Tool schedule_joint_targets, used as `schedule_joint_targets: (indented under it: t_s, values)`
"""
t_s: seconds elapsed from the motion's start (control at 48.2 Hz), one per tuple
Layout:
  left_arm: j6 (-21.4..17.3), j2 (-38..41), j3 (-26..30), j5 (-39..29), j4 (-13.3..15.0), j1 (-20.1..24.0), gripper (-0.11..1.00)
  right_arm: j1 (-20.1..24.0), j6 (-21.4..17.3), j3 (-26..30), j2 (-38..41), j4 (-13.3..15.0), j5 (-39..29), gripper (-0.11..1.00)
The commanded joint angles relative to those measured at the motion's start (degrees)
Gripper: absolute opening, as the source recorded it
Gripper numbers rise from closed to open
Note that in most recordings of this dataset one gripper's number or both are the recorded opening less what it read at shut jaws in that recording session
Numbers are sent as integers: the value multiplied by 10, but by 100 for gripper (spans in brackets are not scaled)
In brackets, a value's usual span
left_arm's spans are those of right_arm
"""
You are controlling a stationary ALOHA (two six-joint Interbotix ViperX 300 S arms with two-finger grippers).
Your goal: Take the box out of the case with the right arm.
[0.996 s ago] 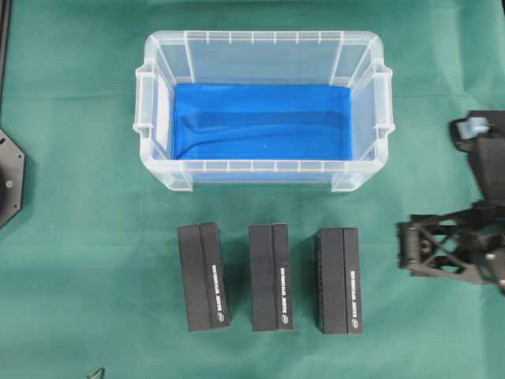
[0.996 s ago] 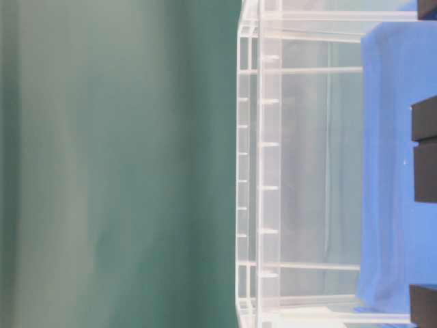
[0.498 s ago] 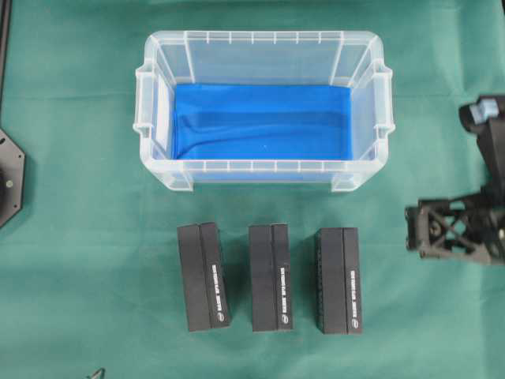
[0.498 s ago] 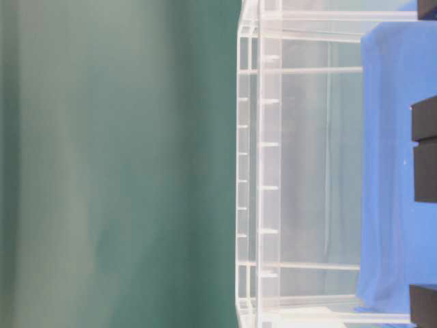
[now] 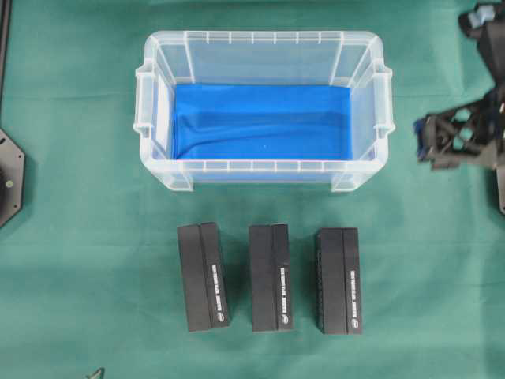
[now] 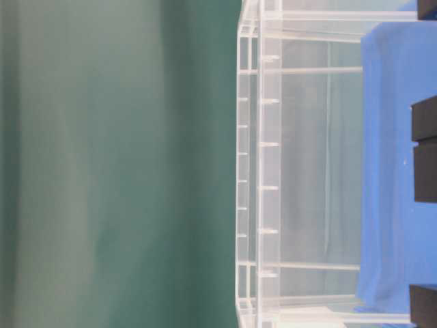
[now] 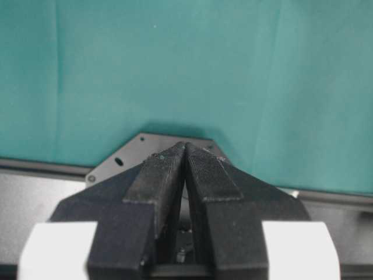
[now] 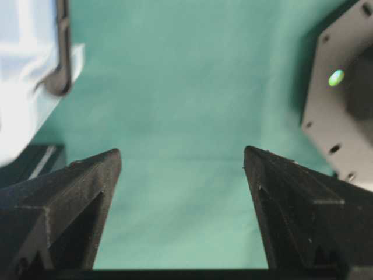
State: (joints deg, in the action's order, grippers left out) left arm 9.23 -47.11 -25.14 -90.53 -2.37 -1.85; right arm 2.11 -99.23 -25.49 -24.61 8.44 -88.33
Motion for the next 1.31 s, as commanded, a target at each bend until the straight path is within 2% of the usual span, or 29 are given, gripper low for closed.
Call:
schedule_joint_targets:
  t_s: [0.0,0.187,0.29,1.286]
  values:
    - [0,4,5,3,-2,2,0,-32,22,-2,-21,2,4,83]
    - [0,4,5,3,-2,2,0,-85,76,-14,-40,2,4,83]
    - [0,4,5,2,-2,2,0,-97,91,-15,-41,2,4,83]
    - [0,4,5,3,-2,2,0,-107,88,-15,-37,2,8,82]
